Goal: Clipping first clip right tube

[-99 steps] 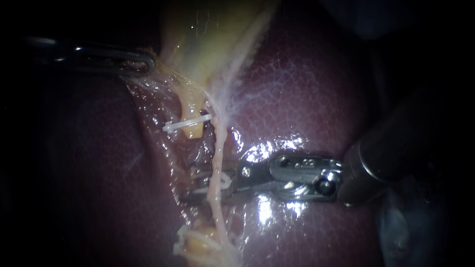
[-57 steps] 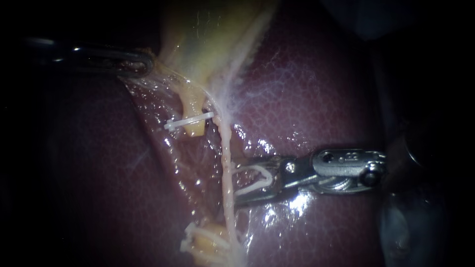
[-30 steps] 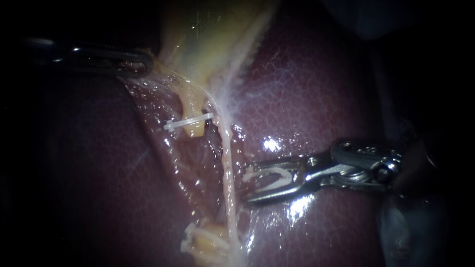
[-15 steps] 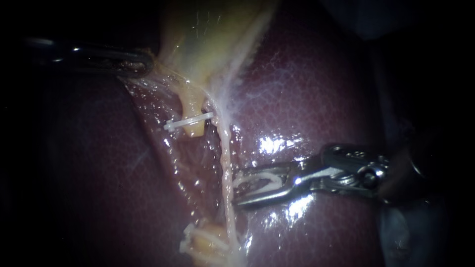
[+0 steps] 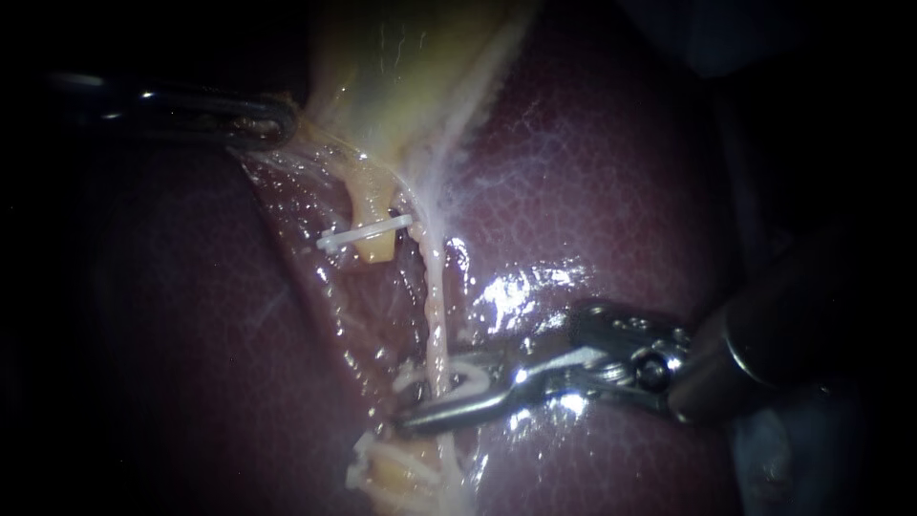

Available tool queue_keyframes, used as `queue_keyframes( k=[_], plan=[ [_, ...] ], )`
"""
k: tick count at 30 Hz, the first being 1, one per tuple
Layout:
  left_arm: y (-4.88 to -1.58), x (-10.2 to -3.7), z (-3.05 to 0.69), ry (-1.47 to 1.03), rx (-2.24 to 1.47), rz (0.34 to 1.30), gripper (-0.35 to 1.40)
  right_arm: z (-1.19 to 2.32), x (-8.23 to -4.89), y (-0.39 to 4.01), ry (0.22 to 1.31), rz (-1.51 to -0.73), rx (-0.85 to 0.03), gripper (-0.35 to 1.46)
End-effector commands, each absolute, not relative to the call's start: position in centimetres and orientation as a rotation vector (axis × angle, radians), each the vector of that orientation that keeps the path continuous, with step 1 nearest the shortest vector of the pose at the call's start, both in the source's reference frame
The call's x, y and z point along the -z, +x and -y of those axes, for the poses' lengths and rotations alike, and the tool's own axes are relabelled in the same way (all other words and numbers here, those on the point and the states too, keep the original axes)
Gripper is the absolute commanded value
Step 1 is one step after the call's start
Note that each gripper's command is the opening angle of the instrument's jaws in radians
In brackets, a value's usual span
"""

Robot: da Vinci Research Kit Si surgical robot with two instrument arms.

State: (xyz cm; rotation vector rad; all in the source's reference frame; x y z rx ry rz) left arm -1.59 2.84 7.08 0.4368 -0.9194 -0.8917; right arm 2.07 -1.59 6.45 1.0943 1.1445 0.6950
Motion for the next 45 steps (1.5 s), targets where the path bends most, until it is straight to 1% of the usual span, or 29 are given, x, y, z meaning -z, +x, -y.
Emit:
queue_keyframes(
  k=[1, 6, 10, 13, 16, 19, 22, 25, 30, 37, 41, 45],
  plan=[
    [-1.59, -7.08, -2.84, 0.437, 0.892, 0.919, -0.35, 1.59, -6.42, 2.06, 1.099, -1.149, -0.696, 0.5],
    [-1.58, -7.08, -2.84, 0.437, 0.892, 0.919, -0.35, 1.57, -6.23, 2.06, 1.135, -1.183, -0.701, 0.5],
    [-1.58, -7.08, -2.84, 0.437, 0.892, 0.919, -0.35, 1.53, -6.02, 2.07, 1.181, -1.232, -0.707, 0.5],
    [-1.58, -7.08, -2.84, 0.437, 0.892, 0.919, -0.35, 1.51, -5.91, 2.07, 1.205, -1.254, -0.709, 0.5],
    [-1.58, -7.08, -2.84, 0.437, 0.892, 0.919, -0.35, 1.5, -5.87, 2.07, 1.23, -1.264, -0.72, 0.49],
    [-1.58, -7.08, -2.84, 0.437, 0.892, 0.919, -0.35, 1.5, -5.87, 2.06, 1.247, -1.256, -0.719, 0.48],
    [-1.58, -7.08, -2.84, 0.437, 0.892, 0.919, -0.35, 1.5, -5.88, 2.05, 1.257, -1.252, -0.714, 0.43],
    [-1.58, -7.08, -2.84, 0.437, 0.892, 0.919, -0.35, 1.5, -5.91, 2.03, 1.262, -1.251, -0.705, 0.33],
    [-1.58, -7.08, -2.84, 0.437, 0.892, 0.919, -0.35, 1.48, -5.96, 1.97, 1.252, -1.261, -0.689, 0.02],
    [-1.58, -7.08, -2.84, 0.437, 0.891, 0.919, -0.35, 1.48, -5.98, 1.96, 1.234, -1.274, -0.672, -0.34],
    [-1.58, -7.08, -2.84, 0.437, 0.891, 0.919, -0.35, 1.46, -6.01, 1.96, 1.186, -1.314, -0.619, -0.35],
    [-1.58, -7.08, -2.84, 0.437, 0.892, 0.919, -0.35, 1.46, -6.02, 1.96, 1.175, -1.292, -0.609, -0.35]
  ],
)
